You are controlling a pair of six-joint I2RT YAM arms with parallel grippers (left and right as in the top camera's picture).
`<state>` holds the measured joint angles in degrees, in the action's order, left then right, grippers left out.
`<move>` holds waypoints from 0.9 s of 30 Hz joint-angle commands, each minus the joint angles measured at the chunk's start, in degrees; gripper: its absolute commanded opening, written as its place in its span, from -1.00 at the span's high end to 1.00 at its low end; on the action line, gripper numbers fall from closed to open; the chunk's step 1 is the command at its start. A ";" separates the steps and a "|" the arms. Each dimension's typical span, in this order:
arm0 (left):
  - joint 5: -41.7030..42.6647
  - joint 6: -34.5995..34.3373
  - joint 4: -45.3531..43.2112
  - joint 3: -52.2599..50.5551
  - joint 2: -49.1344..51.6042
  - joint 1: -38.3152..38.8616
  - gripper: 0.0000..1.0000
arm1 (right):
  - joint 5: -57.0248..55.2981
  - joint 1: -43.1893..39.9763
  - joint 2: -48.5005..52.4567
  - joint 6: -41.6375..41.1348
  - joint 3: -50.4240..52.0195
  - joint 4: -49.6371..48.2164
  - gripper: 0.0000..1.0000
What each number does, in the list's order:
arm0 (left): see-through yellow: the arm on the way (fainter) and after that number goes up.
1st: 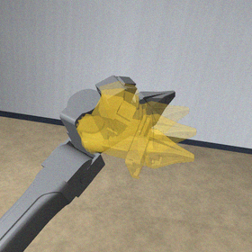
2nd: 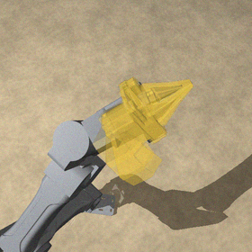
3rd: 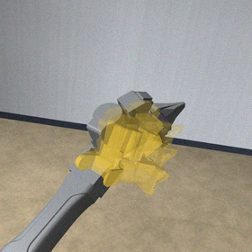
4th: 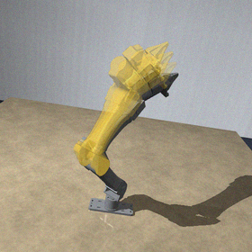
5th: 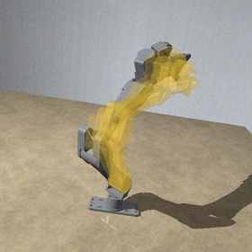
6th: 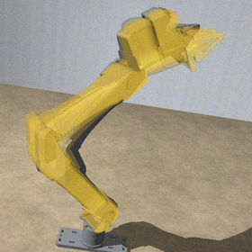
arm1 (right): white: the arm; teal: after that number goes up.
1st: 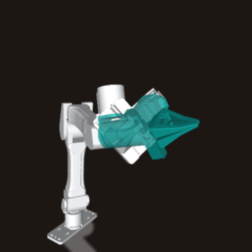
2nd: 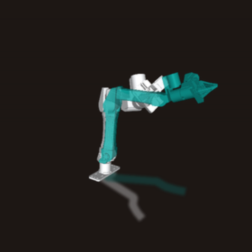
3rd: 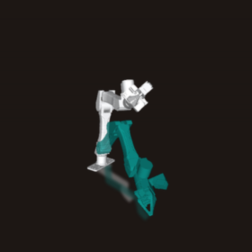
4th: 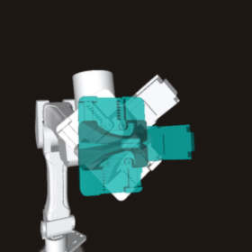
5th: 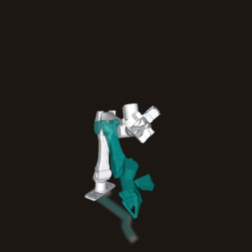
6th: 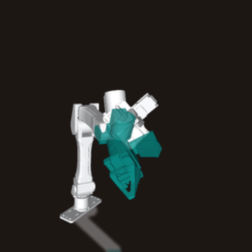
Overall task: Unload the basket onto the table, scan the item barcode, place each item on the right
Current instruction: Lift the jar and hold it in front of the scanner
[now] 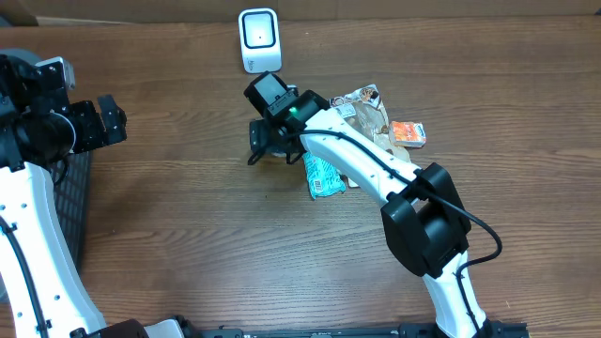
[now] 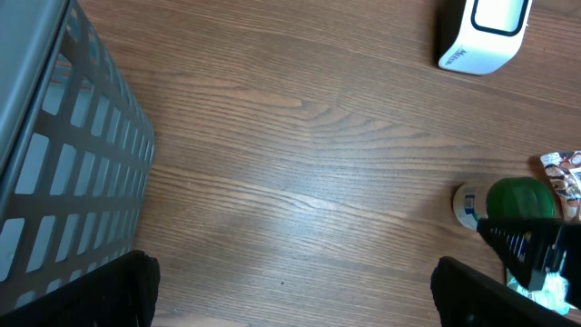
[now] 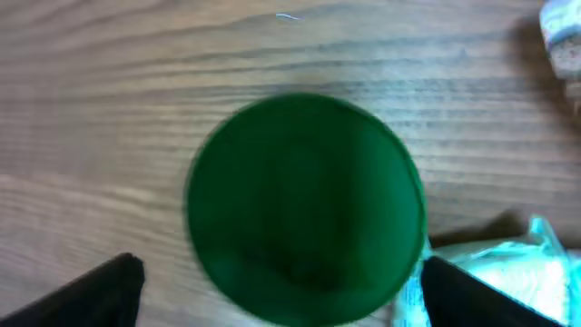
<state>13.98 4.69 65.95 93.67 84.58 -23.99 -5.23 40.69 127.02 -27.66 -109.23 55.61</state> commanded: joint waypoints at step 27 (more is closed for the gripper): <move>0.63 0.68 -0.13 0.17 0.39 0.17 -0.99 | -3.85 -1.73 5.77 -4.83 -6.23 -2.99 -0.58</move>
<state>13.98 4.67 65.95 93.67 84.58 -23.99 -8.10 39.31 132.14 -31.99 -114.34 52.58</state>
